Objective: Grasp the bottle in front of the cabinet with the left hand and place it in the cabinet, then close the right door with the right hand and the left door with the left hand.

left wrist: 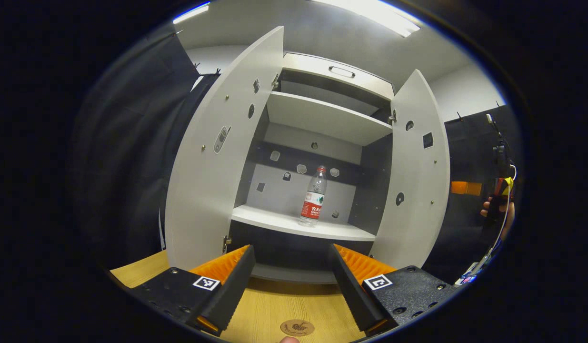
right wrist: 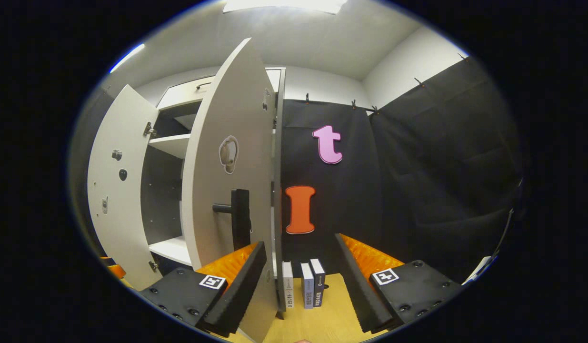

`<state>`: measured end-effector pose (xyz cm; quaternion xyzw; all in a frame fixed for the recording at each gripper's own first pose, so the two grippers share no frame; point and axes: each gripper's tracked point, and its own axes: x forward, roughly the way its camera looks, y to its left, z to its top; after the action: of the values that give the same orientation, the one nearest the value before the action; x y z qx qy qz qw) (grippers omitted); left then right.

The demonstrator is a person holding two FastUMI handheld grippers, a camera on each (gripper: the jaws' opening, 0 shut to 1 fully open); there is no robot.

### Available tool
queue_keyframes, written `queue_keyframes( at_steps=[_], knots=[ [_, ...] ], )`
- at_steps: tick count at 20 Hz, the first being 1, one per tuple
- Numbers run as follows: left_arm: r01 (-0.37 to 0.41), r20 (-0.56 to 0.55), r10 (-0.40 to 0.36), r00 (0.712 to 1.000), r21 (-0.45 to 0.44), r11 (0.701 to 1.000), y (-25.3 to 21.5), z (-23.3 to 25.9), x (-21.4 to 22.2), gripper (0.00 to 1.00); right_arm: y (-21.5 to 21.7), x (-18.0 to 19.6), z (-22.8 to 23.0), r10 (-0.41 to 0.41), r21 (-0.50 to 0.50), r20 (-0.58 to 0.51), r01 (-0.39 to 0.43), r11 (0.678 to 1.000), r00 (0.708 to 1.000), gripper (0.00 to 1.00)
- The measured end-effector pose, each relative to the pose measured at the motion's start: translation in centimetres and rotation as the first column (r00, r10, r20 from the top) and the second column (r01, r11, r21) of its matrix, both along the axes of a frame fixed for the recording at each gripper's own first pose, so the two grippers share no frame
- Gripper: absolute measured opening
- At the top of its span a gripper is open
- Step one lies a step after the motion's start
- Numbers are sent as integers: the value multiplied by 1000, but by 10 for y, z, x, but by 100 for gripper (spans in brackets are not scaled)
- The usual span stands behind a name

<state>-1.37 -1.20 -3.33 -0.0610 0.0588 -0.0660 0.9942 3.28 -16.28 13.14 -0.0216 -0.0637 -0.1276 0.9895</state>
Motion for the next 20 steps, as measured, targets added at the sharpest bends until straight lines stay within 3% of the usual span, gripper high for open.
queue_keyframes(
  at_steps=[7,12,18,20],
  knots=[
    [-41,-5,42,999,10,999,14,0,-2,95,49,21,-2,115,-13,7,-115,993,993,95],
    [-81,6,81,997,36,996,31,4,-5,95,67,35,-1,153,-28,3,-153,988,988,96],
    [-131,14,131,991,43,990,48,11,-10,95,109,49,-11,275,32,-19,-275,961,961,96],
    [-150,28,149,988,29,988,53,18,-11,95,115,55,-16,280,28,-33,-279,960,959,95]
  ],
)
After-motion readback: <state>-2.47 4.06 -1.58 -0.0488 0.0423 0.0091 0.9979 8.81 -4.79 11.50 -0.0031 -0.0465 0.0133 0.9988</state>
